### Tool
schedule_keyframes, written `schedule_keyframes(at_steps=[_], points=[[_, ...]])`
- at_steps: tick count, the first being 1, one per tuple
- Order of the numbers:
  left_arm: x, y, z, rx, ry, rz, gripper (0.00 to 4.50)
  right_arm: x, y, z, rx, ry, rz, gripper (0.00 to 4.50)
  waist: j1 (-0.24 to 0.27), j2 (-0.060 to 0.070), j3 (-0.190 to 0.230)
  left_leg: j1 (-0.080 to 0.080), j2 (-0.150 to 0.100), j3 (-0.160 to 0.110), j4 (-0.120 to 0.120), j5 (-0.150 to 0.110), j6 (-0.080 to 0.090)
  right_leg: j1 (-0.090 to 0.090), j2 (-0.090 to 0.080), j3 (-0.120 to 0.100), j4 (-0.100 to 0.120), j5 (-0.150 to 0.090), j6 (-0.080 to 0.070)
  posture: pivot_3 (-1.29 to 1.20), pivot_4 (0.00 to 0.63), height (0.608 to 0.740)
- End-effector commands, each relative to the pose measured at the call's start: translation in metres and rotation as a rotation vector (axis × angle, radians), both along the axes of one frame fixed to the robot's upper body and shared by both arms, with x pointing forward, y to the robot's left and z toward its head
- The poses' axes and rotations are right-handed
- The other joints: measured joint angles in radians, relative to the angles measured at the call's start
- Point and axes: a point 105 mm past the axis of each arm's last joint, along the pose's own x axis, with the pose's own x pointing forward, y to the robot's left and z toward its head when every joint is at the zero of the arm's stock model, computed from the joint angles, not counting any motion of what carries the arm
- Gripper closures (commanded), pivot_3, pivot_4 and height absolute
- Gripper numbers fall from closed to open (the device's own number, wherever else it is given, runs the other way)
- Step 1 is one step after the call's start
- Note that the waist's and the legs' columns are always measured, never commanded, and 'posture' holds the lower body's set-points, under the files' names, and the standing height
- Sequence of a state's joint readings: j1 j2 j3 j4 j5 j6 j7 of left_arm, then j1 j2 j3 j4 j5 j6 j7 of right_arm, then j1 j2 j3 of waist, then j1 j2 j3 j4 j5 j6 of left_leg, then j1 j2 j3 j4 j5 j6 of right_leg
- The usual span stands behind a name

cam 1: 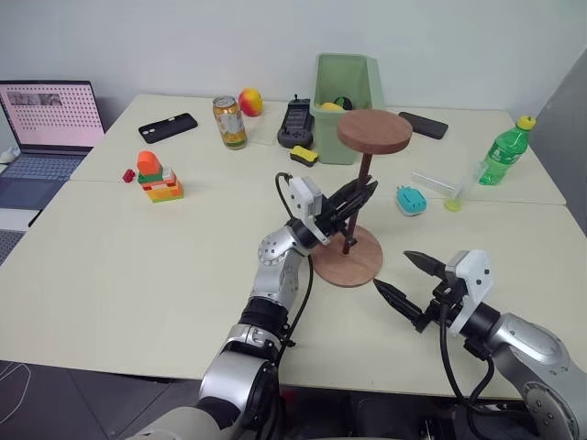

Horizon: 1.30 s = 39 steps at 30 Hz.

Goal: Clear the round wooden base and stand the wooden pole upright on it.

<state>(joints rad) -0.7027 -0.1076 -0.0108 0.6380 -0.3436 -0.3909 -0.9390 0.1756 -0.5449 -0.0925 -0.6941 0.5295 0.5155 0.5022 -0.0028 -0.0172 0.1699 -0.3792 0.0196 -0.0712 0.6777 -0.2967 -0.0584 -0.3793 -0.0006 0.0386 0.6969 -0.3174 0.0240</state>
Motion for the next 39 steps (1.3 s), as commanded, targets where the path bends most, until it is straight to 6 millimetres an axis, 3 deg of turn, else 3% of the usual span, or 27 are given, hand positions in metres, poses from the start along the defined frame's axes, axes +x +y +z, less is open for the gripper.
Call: schedule_keyframes(at_steps=[1,9,22,27,39], points=[[0.002,0.0,-0.017,0.059,0.025,0.007,4.24,-0.005,0.007,0.01,0.003,-0.037,0.037,0.0,0.0,0.0,0.0,0.0,0.0,0.0,0.0,0.0,0.0,0.0,0.0,0.0,0.0,0.0,0.0,0.0,0.15,0.74],[0.005,0.001,-0.025,0.063,0.025,0.054,4.24,-0.004,0.006,0.012,0.005,-0.048,0.034,0.0,-0.001,0.0,0.0,0.002,0.0,0.0,0.0,0.0,0.0,0.002,0.0,0.0,0.0,0.0,0.0,0.0,0.15,0.74],[-0.005,0.017,-0.082,0.147,0.229,0.047,4.24,-0.005,0.007,0.01,0.008,-0.05,0.023,0.0,-0.007,-0.002,-0.019,0.017,-0.001,0.0,-0.008,0.0,0.001,0.014,0.0,0.002,-0.005,-0.001,0.001,0.0,0.15,0.74],[-0.007,0.016,-0.084,0.164,0.227,0.041,4.24,-0.004,0.008,0.01,0.01,-0.052,0.025,0.0,-0.014,-0.001,-0.024,0.031,-0.001,-0.001,-0.017,-0.001,0.001,0.03,0.0,0.001,-0.016,-0.002,0.002,0.0,0.15,0.74],[-0.004,0.018,-0.093,0.2,0.263,0.062,4.24,-0.003,0.009,0.01,0.01,-0.054,0.033,0.0,-0.022,-0.002,-0.025,0.032,-0.001,-0.001,-0.017,-0.001,0.001,0.031,0.0,0.001,-0.017,-0.004,0.006,0.0,0.15,0.74]])
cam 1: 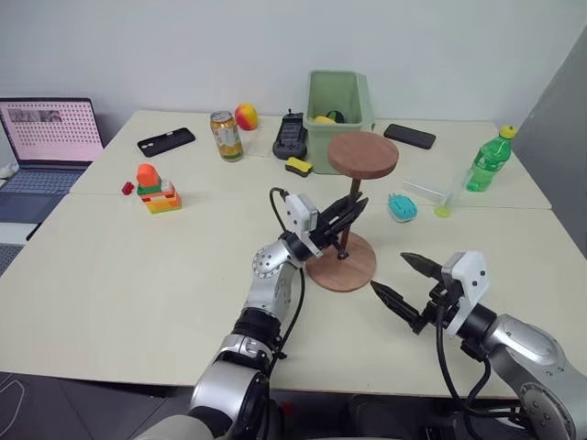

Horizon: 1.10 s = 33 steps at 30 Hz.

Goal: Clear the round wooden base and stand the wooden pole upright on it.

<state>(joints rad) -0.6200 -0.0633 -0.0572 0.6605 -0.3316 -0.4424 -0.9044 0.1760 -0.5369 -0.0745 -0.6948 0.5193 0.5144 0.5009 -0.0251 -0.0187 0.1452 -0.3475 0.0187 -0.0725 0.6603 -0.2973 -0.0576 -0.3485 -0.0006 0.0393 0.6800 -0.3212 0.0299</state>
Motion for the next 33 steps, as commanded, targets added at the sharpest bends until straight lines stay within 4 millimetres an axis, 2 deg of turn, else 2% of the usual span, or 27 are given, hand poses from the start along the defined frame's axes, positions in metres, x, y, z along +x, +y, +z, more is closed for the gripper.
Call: schedule_keyframes(at_steps=[1,15,26,33], points=[[-0.001,0.007,-0.061,0.137,0.216,0.008,4.24,-0.002,0.005,0.012,0.008,-0.059,0.025,0.0,0.0,0.0,0.0,0.0,0.0,0.0,0.0,0.0,0.0,0.0,0.0,0.0,0.0,0.0,0.0,0.0,0.15,0.74],[0.002,0.005,-0.045,0.108,0.184,0.011,4.24,-0.001,0.006,0.013,0.008,-0.061,0.029,0.0,-0.001,-0.002,0.001,0.0,0.0,0.0,0.0,0.0,0.0,0.0,0.0,0.0,0.0,0.0,0.001,0.0,0.15,0.74],[0.005,0.012,-0.007,0.069,0.123,0.01,4.24,0.0,0.007,0.012,0.011,-0.06,0.026,0.0,-0.002,-0.006,0.007,-0.002,0.0,-0.001,-0.002,0.0,0.0,-0.002,0.0,0.0,-0.001,-0.001,0.001,0.0,0.15,0.74],[0.0,0.013,0.001,0.195,0.121,-0.005,4.24,0.0,0.007,0.01,0.011,-0.057,0.027,0.0,-0.004,-0.005,0.013,-0.003,0.001,-0.002,-0.002,0.0,-0.001,-0.004,0.0,0.001,-0.001,-0.001,0.001,0.0,0.15,0.74]])
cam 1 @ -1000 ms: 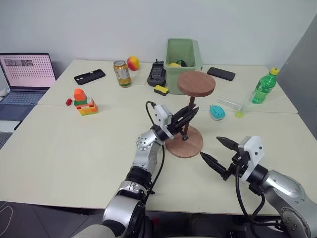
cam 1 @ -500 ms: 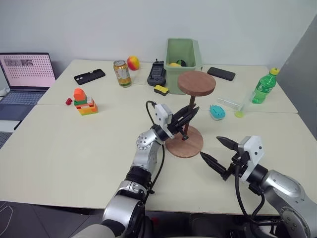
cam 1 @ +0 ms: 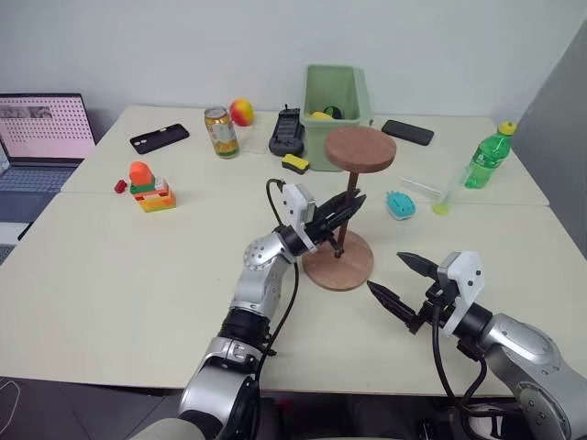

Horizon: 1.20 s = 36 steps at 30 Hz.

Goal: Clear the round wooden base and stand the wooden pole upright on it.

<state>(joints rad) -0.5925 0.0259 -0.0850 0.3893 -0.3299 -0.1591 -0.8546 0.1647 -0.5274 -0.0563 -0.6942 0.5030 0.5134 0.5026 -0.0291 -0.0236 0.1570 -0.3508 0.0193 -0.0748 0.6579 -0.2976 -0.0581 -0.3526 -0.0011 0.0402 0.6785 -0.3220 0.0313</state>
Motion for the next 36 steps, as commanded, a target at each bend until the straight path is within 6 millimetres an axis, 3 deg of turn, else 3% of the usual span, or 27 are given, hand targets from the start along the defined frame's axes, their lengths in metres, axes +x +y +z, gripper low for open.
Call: schedule_keyframes(at_steps=[1,13,31,33,36], points=[[0.0,0.003,-0.019,0.132,0.089,0.012,4.24,-0.001,0.003,0.01,0.012,-0.051,0.016,0.0,0.0,0.0,0.002,0.0,0.0,0.0,0.0,0.0,0.0,0.0,0.0,0.0,0.0,0.0,0.0,0.0,0.15,0.74],[-0.004,0.007,-0.006,0.297,0.055,0.021,4.24,0.002,0.003,0.008,0.015,-0.052,0.017,0.0,0.0,0.001,0.004,-0.006,0.002,-0.002,0.0,0.0,-0.001,-0.005,0.0,-0.001,-0.001,0.0,0.0,0.0,0.15,0.74],[-0.011,0.004,-0.004,0.286,0.04,-0.009,4.24,0.002,0.003,0.009,0.016,-0.053,0.015,0.0,0.001,0.001,0.004,-0.013,0.003,0.0,0.0,0.0,-0.001,-0.012,0.0,-0.001,0.0,0.003,-0.005,0.0,0.15,0.74],[-0.01,0.005,-0.003,0.271,0.052,-0.005,3.54,0.002,0.003,0.009,0.016,-0.052,0.015,0.0,0.001,0.001,0.004,-0.013,0.003,0.0,0.0,0.0,-0.001,-0.012,0.0,-0.001,0.0,0.003,-0.005,0.0,0.15,0.74],[-0.008,0.007,-0.001,0.254,0.075,-0.002,3.02,0.002,0.003,0.009,0.015,-0.052,0.016,0.0,0.0,0.003,0.007,-0.015,0.003,0.001,0.0,0.0,-0.001,-0.016,0.0,0.0,0.001,0.003,-0.005,0.0,0.15,0.74]])
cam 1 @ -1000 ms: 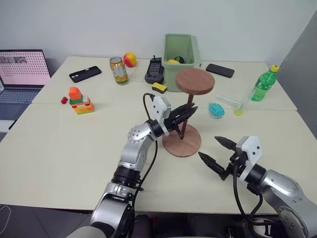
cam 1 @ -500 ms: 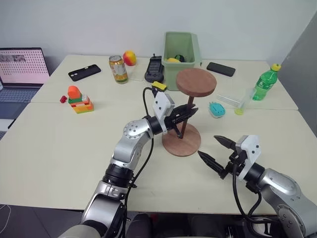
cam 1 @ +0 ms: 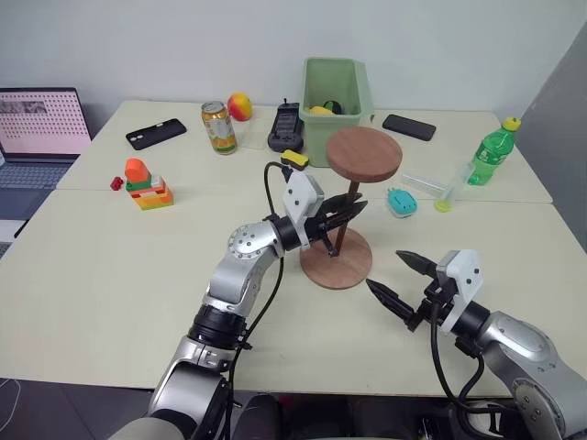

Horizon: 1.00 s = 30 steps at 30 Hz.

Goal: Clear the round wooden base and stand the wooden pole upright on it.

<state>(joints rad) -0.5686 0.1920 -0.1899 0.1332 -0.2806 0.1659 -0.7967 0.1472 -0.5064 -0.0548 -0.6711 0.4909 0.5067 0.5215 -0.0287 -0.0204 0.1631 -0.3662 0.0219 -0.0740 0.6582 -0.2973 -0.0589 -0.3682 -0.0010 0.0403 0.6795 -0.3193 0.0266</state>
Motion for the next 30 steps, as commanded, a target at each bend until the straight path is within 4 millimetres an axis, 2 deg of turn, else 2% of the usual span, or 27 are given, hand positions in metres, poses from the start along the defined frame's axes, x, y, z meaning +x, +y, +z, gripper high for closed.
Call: schedule_keyframes(at_steps=[1,4,11,15,21,25,27,30], points=[[0.001,0.002,0.004,-0.02,0.015,0.006,2.82,-0.001,0.001,0.009,0.002,-0.046,0.01,0.0,0.001,0.0,0.002,-0.002,0.0,0.0,0.0,0.0,0.0,-0.002,0.0,0.0,0.0,0.0,0.0,0.0,0.15,0.74],[0.0,0.006,0.01,-0.04,0.031,0.0,2.14,-0.001,0.001,0.008,0.001,-0.045,0.012,0.0,0.002,0.0,0.002,-0.007,0.0,-0.001,0.001,0.0,0.0,-0.006,0.0,-0.001,0.0,0.0,0.0,0.0,0.15,0.74],[-0.009,0.011,0.018,-0.032,0.052,-0.037,0.88,0.001,0.003,0.007,0.004,-0.043,0.027,0.0,0.003,0.001,0.002,-0.009,0.003,-0.001,0.002,0.0,0.0,-0.008,0.0,-0.002,0.0,0.0,0.0,0.0,0.15,0.74],[-0.018,0.023,0.021,0.012,0.074,-0.074,0.09,0.002,0.002,0.008,0.002,-0.044,0.034,0.0,0.002,0.001,0.002,-0.009,0.003,-0.001,0.002,0.0,0.0,-0.008,0.0,-0.002,0.0,0.0,0.0,0.0,0.15,0.74],[-0.031,0.052,0.028,0.112,0.105,-0.125,0.03,0.002,0.0,0.01,-0.006,-0.045,0.048,0.0,0.0,0.005,0.005,-0.009,0.004,-0.001,0.002,0.0,0.0,-0.008,0.0,-0.002,0.001,0.0,-0.001,0.0,0.15,0.74],[-0.043,0.099,0.035,0.24,0.181,-0.134,0.03,0.0,-0.006,0.012,-0.027,-0.04,0.067,0.0,-0.002,0.006,0.009,-0.009,0.004,-0.001,0.002,0.0,0.0,-0.009,0.0,-0.002,0.001,0.0,-0.001,0.0,0.15,0.74],[-0.04,0.122,0.036,0.289,0.23,-0.069,0.03,-0.001,-0.009,0.014,-0.039,-0.036,0.081,0.0,-0.001,0.006,0.011,-0.01,0.004,-0.001,0.002,0.0,0.0,-0.01,0.0,-0.002,0.002,0.0,-0.001,0.0,0.15,0.74],[-0.035,0.148,0.043,0.273,0.26,0.024,0.03,-0.001,-0.014,0.016,-0.049,-0.033,0.096,0.0,0.0,0.006,0.014,-0.01,0.004,-0.001,0.002,0.0,0.0,-0.01,0.0,-0.002,0.002,0.0,-0.001,0.0,0.15,0.74]])
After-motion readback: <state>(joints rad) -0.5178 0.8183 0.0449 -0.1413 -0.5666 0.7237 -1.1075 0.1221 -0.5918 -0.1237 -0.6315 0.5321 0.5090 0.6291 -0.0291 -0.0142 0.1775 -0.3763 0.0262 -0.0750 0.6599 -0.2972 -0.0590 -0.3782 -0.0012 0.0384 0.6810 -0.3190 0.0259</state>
